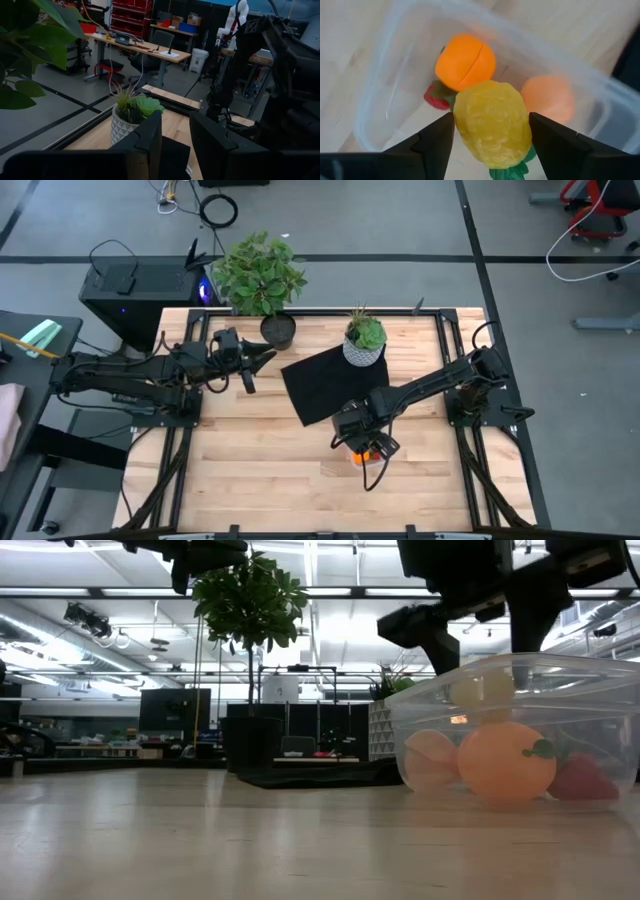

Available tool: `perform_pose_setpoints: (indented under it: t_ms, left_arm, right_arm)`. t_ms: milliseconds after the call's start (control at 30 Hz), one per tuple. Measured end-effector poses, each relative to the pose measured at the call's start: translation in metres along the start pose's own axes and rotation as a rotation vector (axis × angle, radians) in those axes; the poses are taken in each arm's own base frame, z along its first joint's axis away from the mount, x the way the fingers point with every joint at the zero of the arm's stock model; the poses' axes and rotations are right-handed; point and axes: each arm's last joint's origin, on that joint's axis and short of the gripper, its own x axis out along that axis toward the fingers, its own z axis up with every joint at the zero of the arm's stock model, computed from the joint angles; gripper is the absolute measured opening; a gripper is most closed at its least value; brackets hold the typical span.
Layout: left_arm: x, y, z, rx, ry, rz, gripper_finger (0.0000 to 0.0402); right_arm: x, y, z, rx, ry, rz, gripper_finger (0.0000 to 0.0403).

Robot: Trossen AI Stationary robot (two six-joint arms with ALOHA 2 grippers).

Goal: Pick and placing Produce into tupperware
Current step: Put the pineapple into the transparent bin, then return to Home Position

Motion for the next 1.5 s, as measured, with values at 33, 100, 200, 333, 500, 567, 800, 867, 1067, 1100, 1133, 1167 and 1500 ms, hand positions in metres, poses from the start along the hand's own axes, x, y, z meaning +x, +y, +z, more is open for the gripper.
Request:
perform_pose_setpoints:
  t_ms: [33,100,200,333,500,567,800,867,1067,1100,1133,1167,1500]
  left_arm:
    - [0.000,0.000,0.000,0.000,0.000,0.000,0.0107]
    - [0.000,0.000,0.000,0.000,0.000,0.000,0.0107]
    - [0.000,0.000,0.000,0.000,0.000,0.000,0.0107]
    - [0.000,0.000,0.000,0.000,0.000,0.000,0.0107]
    - [0.000,0.000,0.000,0.000,0.000,0.000,0.0107]
    - [0.000,0.000,0.000,0.000,0.000,0.000,0.0107]
    - [0.000,0.000,0.000,0.004,0.000,0.000,0.0107]
    - [0.000,0.000,0.000,0.001,0.000,0.000,0.0107]
    - [0.000,0.000,0.000,-0.001,-0.001,0.000,0.0107]
    - [0.000,0.000,0.000,-0.001,0.000,0.000,0.0107]
    - [0.000,0.000,0.000,-0.004,0.000,0.000,0.0107]
    - [0.000,0.000,0.000,-0.009,-0.001,0.000,0.0107]
    - [0.000,0.000,0.000,-0.020,0.000,0.000,0.0107]
  right_arm:
    - [0.002,0.000,-0.002,0.009,0.010,0.004,0.0260]
    - [0.006,0.001,-0.004,0.032,0.026,0.011,0.0266]
    - [0.009,0.002,-0.006,0.047,0.037,0.013,0.0276]
    - [0.009,0.001,-0.006,0.045,0.040,-0.008,0.0288]
    - [0.005,0.002,-0.007,0.038,0.058,-0.066,0.0294]
    - [-0.005,0.003,-0.008,0.038,0.067,-0.103,0.0294]
    - [-0.065,0.002,-0.025,0.386,-0.093,-0.210,0.0271]
    - [-0.088,0.002,-0.036,0.519,-0.202,-0.228,0.0250]
    - [-0.137,-0.003,-0.080,0.805,-0.486,-0.199,0.0086]
    - [-0.143,-0.006,-0.087,0.843,-0.532,-0.207,0.0047]
    - [-0.149,-0.008,-0.095,0.867,-0.594,-0.218,0.0024]
    - [-0.154,-0.010,-0.101,0.886,-0.657,-0.233,0.0017]
    - [-0.169,-0.003,-0.178,0.943,-1.438,-0.483,0.0003]
